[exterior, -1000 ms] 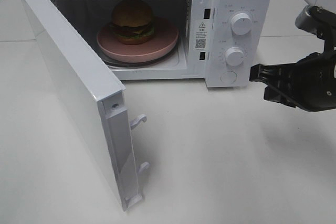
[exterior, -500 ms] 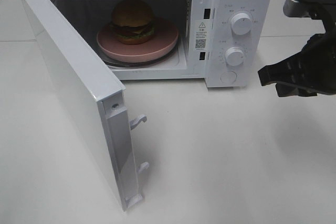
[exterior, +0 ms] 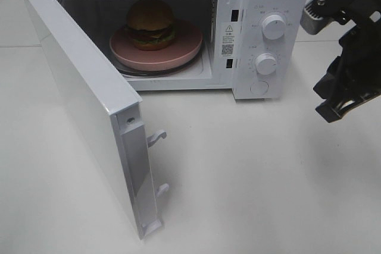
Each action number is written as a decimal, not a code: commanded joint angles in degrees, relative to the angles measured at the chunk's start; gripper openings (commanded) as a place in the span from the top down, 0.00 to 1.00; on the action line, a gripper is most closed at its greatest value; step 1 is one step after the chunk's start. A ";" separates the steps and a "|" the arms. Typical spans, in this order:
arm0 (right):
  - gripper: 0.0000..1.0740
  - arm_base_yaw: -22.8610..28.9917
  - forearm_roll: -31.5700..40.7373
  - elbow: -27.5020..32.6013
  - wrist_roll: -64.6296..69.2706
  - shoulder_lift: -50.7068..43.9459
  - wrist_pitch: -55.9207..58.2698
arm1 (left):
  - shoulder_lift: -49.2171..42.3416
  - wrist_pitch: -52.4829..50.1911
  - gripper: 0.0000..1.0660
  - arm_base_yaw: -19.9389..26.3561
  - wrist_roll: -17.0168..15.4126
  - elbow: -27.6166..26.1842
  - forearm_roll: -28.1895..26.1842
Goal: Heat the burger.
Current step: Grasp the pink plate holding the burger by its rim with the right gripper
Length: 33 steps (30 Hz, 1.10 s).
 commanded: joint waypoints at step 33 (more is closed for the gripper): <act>0.69 -0.11 -8.14 -0.29 -40.62 -0.29 -0.86 | -0.74 -0.92 0.08 0.11 -0.06 0.00 0.00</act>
